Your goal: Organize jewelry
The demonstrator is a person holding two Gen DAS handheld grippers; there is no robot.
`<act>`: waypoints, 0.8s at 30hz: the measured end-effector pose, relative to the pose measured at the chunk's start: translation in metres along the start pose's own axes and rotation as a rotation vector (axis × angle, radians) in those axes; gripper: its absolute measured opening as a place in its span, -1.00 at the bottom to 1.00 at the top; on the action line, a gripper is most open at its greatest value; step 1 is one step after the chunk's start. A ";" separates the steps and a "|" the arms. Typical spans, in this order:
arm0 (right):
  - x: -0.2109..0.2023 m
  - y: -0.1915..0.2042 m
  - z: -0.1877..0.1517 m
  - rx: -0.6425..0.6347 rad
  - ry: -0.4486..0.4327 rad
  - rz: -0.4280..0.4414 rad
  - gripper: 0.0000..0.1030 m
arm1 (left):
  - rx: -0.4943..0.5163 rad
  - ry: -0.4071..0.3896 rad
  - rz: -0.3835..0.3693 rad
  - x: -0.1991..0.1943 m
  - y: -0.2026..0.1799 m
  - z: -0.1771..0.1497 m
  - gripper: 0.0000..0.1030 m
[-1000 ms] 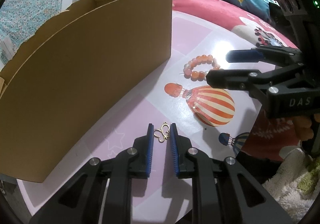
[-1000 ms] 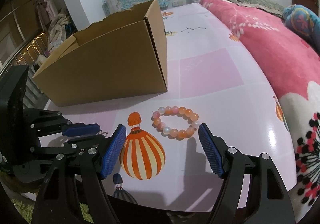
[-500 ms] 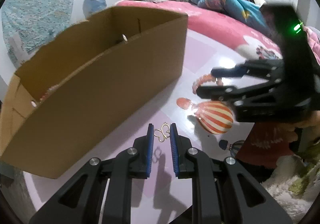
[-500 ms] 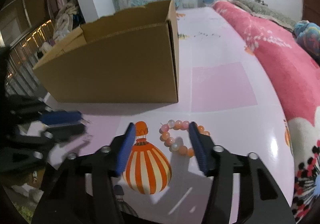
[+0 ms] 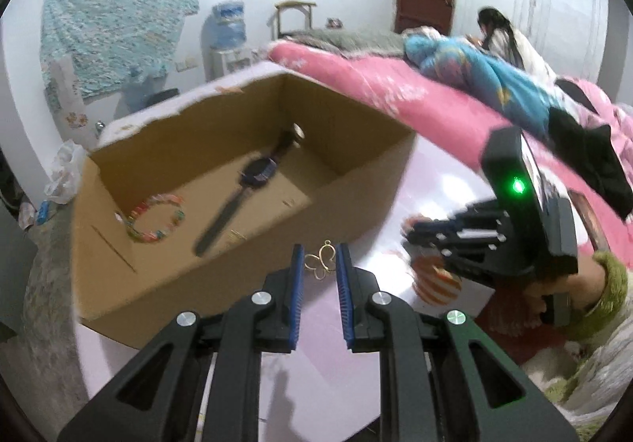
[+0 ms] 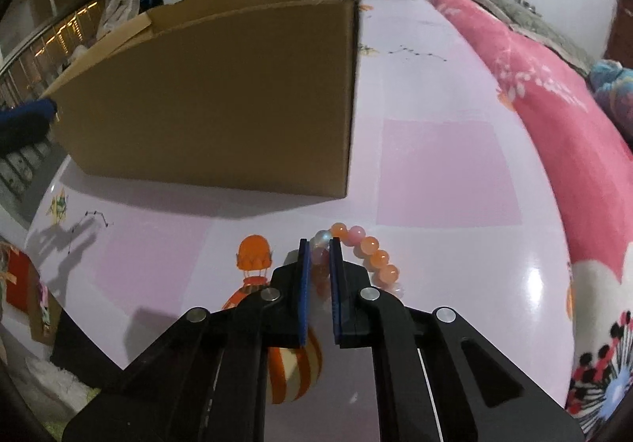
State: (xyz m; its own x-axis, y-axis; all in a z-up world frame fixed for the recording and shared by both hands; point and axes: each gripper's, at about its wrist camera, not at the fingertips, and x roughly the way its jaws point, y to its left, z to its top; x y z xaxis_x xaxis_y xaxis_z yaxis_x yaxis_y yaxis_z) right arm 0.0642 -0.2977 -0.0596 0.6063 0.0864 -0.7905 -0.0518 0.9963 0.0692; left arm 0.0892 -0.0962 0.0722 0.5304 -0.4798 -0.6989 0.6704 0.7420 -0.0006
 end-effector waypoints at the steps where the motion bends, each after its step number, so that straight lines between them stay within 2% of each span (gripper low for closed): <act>1: -0.005 -0.005 0.001 0.030 -0.012 0.022 -0.86 | -0.008 -0.016 0.011 -0.005 0.007 0.004 -0.70; 6: -0.035 -0.037 0.014 0.197 -0.099 0.125 -0.86 | -0.042 -0.041 0.051 -0.016 0.039 0.018 -0.70; 11: -0.062 -0.063 0.034 0.322 -0.195 0.244 -0.86 | -0.071 0.016 0.068 0.000 0.072 0.027 -0.70; 20: -0.094 -0.068 0.086 0.317 -0.353 0.394 -0.86 | -0.080 0.225 0.057 0.053 0.107 0.032 -0.70; 24: -0.090 -0.062 0.104 0.305 -0.369 0.456 -0.86 | -0.075 0.261 0.067 0.064 0.110 0.034 -0.70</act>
State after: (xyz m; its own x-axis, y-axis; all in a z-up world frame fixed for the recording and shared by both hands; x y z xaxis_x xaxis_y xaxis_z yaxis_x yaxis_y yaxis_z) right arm 0.0954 -0.3676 0.0701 0.8119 0.4399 -0.3840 -0.1742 0.8101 0.5598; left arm 0.2148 -0.0609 0.0515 0.4140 -0.2990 -0.8598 0.5933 0.8050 0.0057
